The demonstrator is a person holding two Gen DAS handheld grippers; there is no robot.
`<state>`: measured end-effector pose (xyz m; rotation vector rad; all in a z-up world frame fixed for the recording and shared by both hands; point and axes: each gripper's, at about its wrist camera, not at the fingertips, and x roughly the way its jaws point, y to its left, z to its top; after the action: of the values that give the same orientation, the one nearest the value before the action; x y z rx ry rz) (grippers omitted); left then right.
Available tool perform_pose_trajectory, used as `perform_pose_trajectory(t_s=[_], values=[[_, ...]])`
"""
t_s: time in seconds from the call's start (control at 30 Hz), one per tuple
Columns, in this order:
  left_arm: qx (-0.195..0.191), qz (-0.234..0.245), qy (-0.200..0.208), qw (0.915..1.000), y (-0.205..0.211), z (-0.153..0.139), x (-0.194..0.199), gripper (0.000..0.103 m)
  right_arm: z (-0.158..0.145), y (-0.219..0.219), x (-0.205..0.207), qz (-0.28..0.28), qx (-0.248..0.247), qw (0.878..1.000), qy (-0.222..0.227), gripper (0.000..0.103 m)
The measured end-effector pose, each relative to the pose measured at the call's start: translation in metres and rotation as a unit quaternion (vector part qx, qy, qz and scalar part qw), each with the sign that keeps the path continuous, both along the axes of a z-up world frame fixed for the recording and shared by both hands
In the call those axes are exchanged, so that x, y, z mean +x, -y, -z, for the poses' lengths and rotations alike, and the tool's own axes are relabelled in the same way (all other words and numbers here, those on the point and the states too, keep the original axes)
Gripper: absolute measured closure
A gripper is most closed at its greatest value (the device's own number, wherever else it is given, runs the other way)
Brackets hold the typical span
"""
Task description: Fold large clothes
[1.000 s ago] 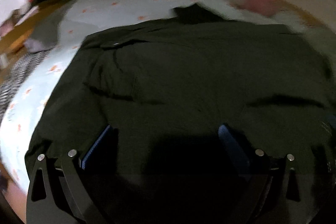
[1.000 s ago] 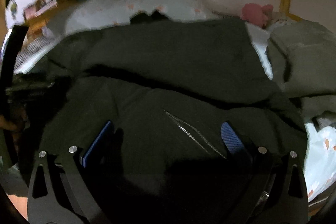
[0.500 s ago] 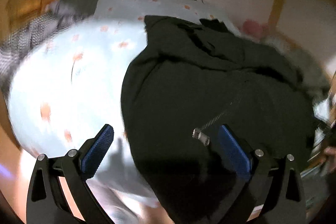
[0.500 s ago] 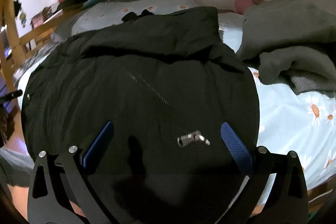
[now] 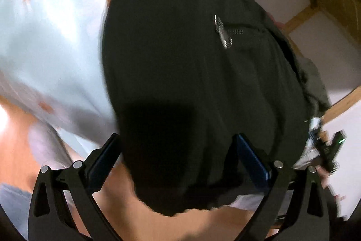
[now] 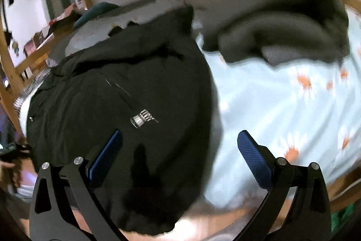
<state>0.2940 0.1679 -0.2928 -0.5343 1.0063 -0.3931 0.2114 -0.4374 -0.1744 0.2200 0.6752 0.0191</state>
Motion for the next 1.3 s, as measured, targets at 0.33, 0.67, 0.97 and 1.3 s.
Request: perform_pose_trajectory(t_s=[0.33, 0.67, 0.97, 1.3], values=[[-0.062, -0.032, -0.006, 0.9975, -0.003, 0.002, -0.006, 0.036, 0.054, 0.027, 0.002, -0.128, 0.265, 0.956, -0.025, 0.006], [-0.078, -0.038, 0.003, 0.9962, 0.007, 0.008, -0.012, 0.025, 0.068, -0.018, 0.007, -0.165, 0.195, 0.966, -0.046, 0.003], [-0.121, -0.085, -0.052, 0.9877, -0.007, 0.026, -0.009, 0.016, 0.061, -0.027, 0.005, -0.173, 0.244, 0.949, -0.101, 0.083], [-0.194, -0.030, -0.008, 0.9804, -0.012, -0.014, -0.025, 0.073, 0.032, -0.008, -0.020, -0.186, 0.382, 0.905, -0.029, 0.088]])
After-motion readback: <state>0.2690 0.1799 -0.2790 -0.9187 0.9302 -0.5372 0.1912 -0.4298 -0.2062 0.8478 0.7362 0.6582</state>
